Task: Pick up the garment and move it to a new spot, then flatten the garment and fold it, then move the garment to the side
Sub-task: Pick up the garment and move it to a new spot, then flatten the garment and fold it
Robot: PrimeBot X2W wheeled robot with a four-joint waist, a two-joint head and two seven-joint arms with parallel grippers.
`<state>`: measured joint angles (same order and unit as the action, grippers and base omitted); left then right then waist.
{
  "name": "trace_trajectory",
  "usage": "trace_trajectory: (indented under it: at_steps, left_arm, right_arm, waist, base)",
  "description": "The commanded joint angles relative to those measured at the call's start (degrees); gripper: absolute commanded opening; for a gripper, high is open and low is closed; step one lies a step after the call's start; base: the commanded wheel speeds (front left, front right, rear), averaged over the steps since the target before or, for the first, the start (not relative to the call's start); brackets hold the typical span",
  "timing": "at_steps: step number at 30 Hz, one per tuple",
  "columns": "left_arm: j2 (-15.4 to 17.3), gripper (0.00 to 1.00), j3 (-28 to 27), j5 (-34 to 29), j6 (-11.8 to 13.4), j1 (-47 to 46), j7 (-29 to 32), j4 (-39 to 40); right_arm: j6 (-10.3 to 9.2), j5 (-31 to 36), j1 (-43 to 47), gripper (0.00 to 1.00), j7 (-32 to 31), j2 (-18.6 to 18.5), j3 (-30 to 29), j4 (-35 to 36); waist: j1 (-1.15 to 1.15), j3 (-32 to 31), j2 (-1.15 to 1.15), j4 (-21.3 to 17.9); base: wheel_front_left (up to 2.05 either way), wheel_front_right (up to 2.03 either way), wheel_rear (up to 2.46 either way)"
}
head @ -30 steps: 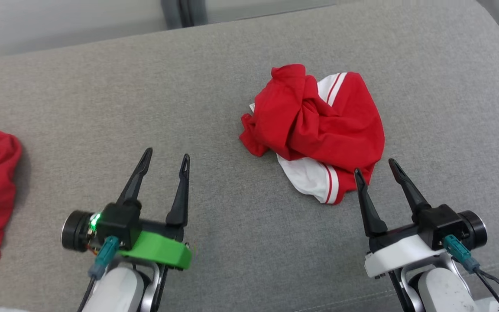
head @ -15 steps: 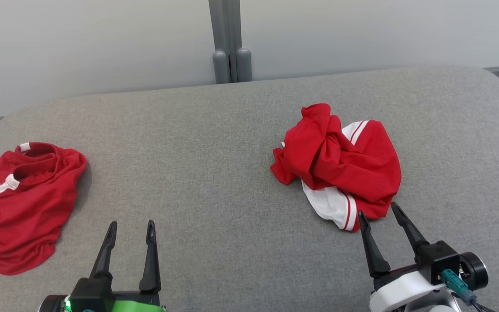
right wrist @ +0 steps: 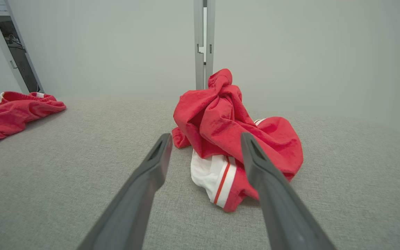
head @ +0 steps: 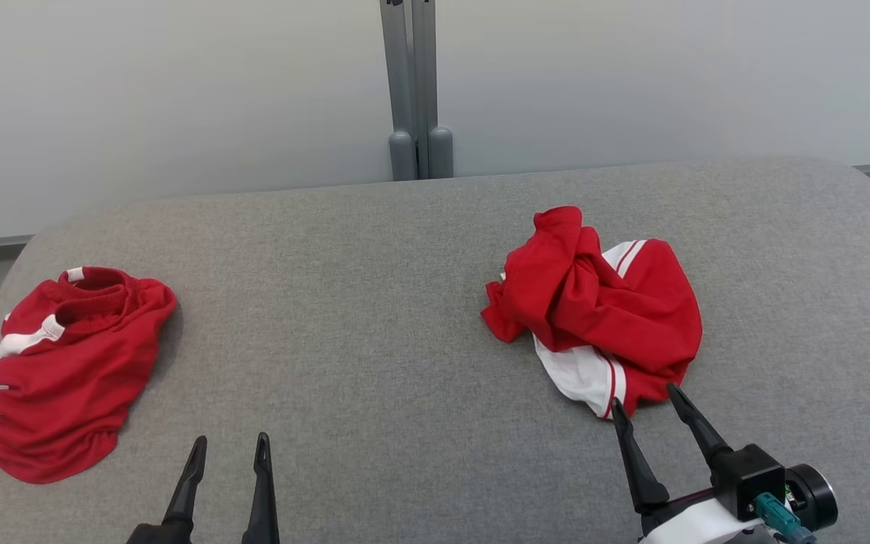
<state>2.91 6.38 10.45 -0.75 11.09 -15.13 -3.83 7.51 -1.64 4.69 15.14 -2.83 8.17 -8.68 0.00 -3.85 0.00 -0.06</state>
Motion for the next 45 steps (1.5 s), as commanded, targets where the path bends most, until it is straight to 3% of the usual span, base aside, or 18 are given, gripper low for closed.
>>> trace_trajectory:
  at_steps: [1, 45]
  left_arm:
    - [0.00, 1.00, 0.09, -0.03, 0.18, 0.36, -0.02, -0.06]
    - [0.00, 1.00, 1.62, -0.50, 0.12, -0.86, -0.02, -1.48]
  right_arm:
    - [-0.04, 0.26, 0.71, 1.00, 0.02, -0.09, 0.00, 0.07]
    - [-0.04, -1.11, 0.30, 1.00, 0.02, -0.09, -0.95, 2.04]
  waist:
    - [0.00, 0.10, 0.00, 0.13]
    - [0.00, 1.50, 0.00, -0.34]
  base:
    - [0.00, 0.00, 0.00]
    - [0.00, 0.00, 0.00]
